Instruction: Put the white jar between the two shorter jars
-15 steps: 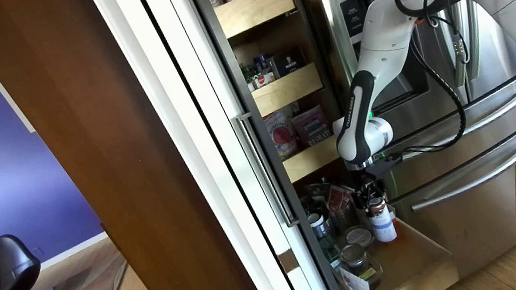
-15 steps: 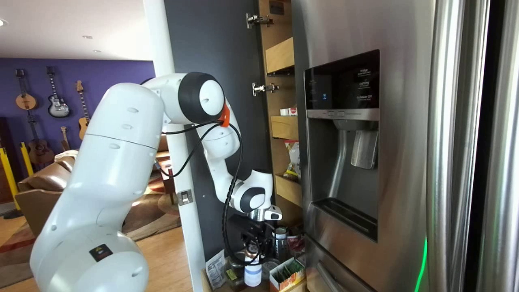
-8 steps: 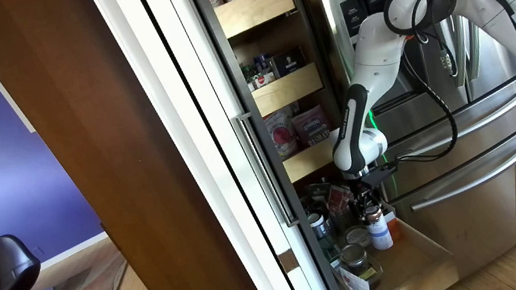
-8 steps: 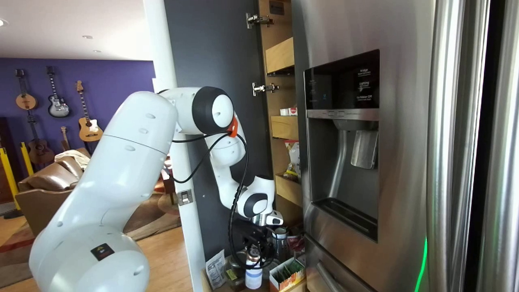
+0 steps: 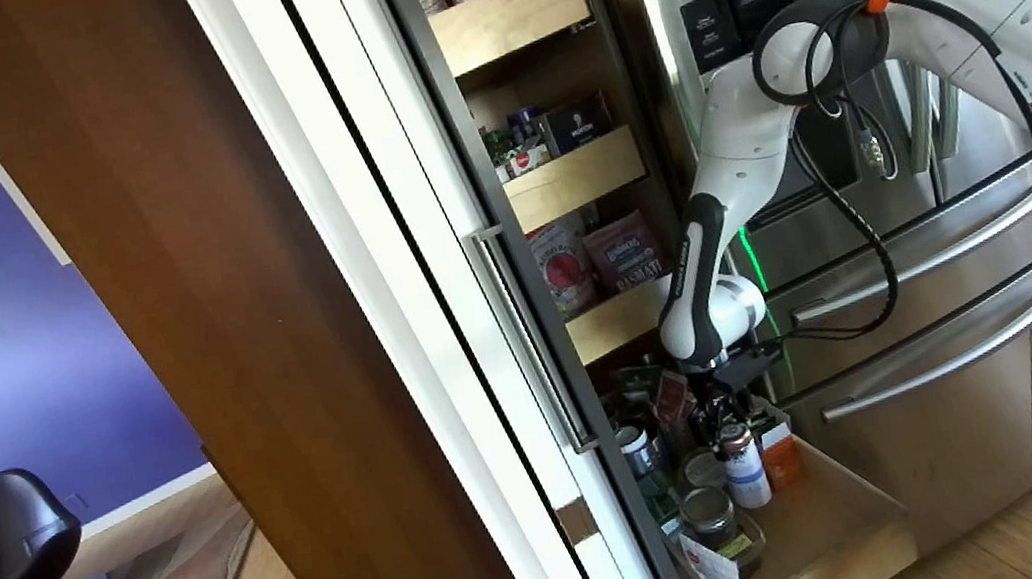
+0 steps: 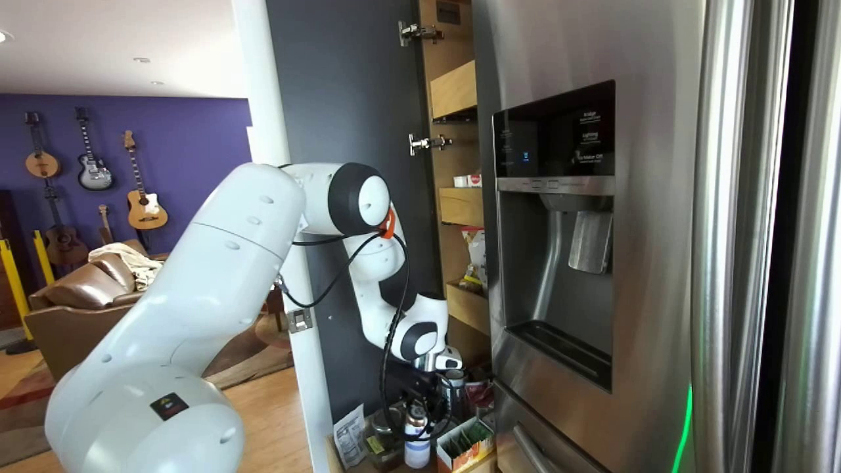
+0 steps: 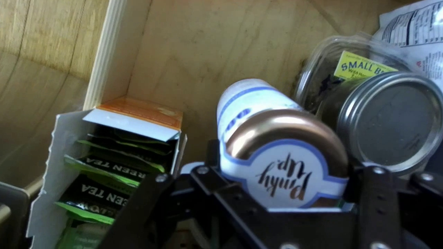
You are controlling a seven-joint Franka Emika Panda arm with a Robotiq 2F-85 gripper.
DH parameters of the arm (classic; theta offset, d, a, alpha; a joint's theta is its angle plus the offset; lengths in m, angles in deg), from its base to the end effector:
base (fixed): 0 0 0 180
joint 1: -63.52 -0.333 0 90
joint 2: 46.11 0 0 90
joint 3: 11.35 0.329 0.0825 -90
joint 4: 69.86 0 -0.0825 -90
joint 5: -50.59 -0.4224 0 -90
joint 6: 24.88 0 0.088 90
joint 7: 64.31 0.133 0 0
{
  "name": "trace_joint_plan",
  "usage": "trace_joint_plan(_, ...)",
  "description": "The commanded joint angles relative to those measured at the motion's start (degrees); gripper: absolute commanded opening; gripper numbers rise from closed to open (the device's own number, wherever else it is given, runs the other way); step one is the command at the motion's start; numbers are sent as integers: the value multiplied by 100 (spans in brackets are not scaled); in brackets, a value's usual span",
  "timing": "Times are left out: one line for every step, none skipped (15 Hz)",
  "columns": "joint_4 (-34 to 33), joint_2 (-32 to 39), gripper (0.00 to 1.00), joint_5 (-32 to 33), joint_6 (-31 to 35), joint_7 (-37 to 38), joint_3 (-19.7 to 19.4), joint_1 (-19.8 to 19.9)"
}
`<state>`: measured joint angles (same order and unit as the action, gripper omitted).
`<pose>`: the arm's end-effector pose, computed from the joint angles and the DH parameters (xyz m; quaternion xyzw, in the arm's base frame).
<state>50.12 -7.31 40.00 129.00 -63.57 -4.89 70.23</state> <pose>0.5774 0.0004 0.0359 -0.9910 0.1038 0.0434 0.0726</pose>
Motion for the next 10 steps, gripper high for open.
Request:
trace_joint_plan(-272, 310, 49, -9, 442, 24, -127, -167)
trace_joint_plan(-291, 345, 49, -2, 556, 19, -138, -170)
trace_joint_plan(-320, 385, 49, 13, 696, 28, -150, -188)
trace_joint_plan(-342, 417, 49, 20, 807, 35, -149, -194)
trace_joint_plan(-361, 450, 49, 30, 894, 36, -150, -202)
trace_joint_plan(-363, 466, 49, 10, 912, -13, -88, -157)
trace_joint_plan(-369, 484, 49, 14, 975, -22, -76, -155)
trace_joint_plan(-373, 509, 49, 24, 1100, -40, -63, -156)
trace_joint_plan(-380, 523, 49, 42, 1127, -27, -70, -169)
trace_joint_plan(-382, 545, 49, 94, 1210, -10, -117, -224)
